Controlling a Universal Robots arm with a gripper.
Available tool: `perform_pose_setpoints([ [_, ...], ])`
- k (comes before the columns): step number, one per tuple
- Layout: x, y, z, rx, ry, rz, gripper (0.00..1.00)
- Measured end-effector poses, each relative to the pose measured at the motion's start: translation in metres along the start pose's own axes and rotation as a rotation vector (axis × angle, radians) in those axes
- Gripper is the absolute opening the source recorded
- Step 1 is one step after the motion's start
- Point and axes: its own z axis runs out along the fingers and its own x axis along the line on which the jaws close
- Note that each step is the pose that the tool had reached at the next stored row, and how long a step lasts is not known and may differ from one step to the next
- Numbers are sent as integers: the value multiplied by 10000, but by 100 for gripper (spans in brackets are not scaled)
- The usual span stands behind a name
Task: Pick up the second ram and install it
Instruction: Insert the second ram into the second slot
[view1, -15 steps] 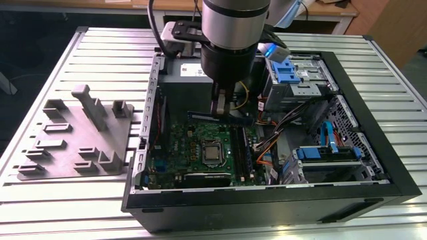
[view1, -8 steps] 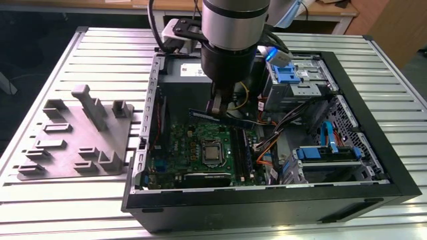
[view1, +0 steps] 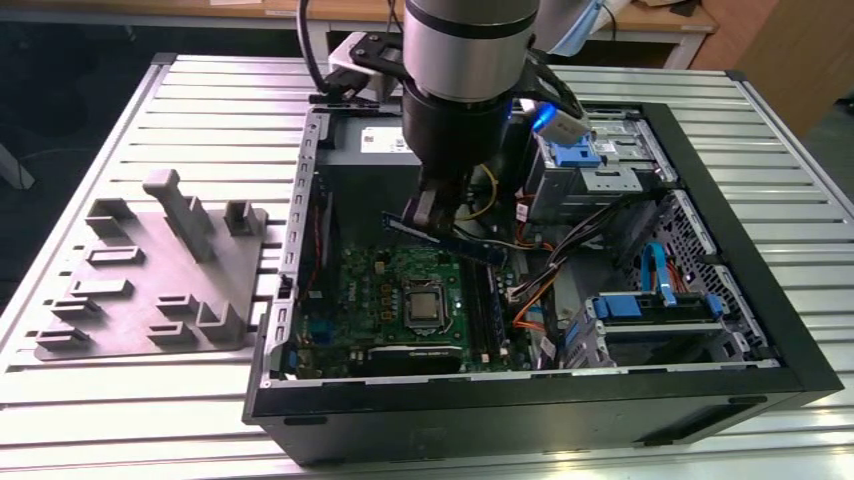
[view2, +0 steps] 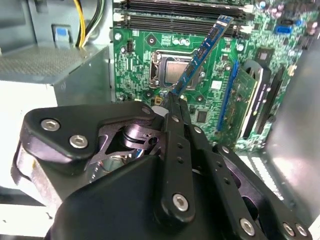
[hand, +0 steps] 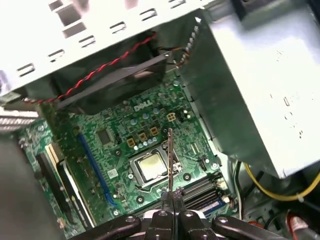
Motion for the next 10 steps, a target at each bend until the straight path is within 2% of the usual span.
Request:
perform_pose_setpoints([
  [10, 0, 0, 6, 69, -36, 1818, 11],
])
